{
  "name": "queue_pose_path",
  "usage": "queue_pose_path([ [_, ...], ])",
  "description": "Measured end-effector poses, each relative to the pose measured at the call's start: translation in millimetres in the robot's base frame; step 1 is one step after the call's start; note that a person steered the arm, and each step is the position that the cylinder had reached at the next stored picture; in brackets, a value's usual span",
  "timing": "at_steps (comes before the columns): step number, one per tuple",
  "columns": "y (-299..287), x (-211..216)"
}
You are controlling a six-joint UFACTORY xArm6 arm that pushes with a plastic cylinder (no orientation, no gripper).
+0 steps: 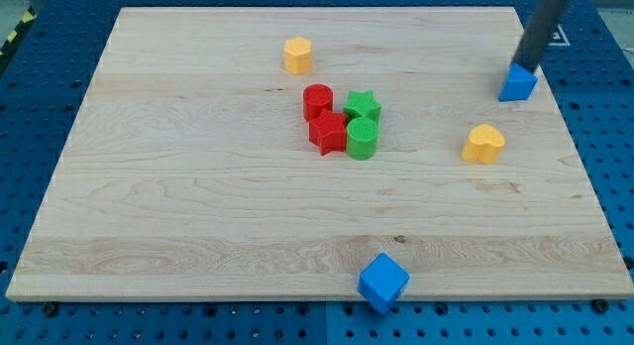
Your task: Push the blue triangle to the centre right
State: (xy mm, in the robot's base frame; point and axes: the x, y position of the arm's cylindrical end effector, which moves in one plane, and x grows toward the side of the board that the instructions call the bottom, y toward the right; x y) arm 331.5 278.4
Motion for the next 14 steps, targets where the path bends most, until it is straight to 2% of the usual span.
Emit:
queue_pose_path([
  [1, 9.6, 11.3],
  [3, -1.0, -3.4],
  [4, -1.2, 25.0],
  [9, 19.9, 84.5],
  [10, 19.9, 61.2],
  [11, 6.1, 9.0],
  [12, -13.5, 1.2],
  [14, -16.5, 54.8],
])
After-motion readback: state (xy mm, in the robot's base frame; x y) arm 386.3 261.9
